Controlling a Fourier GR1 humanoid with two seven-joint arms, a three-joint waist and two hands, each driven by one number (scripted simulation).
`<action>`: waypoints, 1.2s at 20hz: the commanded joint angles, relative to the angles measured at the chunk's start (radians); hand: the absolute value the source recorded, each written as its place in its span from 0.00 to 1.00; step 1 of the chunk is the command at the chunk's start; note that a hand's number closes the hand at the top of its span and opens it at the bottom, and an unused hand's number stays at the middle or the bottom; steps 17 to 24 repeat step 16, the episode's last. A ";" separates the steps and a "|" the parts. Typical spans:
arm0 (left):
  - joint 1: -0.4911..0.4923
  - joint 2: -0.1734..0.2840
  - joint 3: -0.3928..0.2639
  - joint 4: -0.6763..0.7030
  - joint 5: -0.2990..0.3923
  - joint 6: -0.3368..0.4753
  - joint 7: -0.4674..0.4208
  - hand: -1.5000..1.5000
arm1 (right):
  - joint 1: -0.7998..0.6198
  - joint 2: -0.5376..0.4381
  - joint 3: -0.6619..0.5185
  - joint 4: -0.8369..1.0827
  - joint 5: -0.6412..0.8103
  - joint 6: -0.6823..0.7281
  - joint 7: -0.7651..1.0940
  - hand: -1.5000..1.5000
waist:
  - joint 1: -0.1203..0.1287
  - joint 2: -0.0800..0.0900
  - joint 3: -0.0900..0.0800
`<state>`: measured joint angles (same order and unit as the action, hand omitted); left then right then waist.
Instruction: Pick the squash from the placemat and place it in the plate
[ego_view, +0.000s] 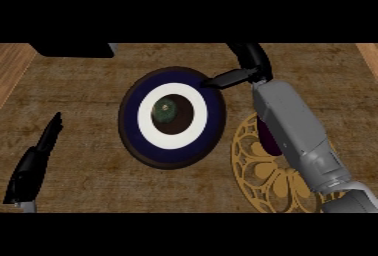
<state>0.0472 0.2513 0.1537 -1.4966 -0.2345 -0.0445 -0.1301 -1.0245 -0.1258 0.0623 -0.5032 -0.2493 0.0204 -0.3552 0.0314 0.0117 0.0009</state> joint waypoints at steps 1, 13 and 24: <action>0.017 -0.023 -0.034 -0.023 -0.023 0.005 0.007 0.50 | 0.015 -0.072 -0.090 0.107 -0.051 0.116 -0.135 0.00 | 0.013 0.007 0.001; -0.028 -0.011 -0.023 0.009 -0.021 -0.007 -0.005 0.50 | 0.006 -0.265 -0.111 0.313 0.017 0.344 -0.363 0.00 | 0.038 0.019 0.002; -0.052 -0.014 -0.021 0.003 -0.007 -0.013 0.002 0.50 | 0.032 -0.293 -0.111 0.336 0.026 0.383 -0.406 0.00 | 0.047 0.027 0.003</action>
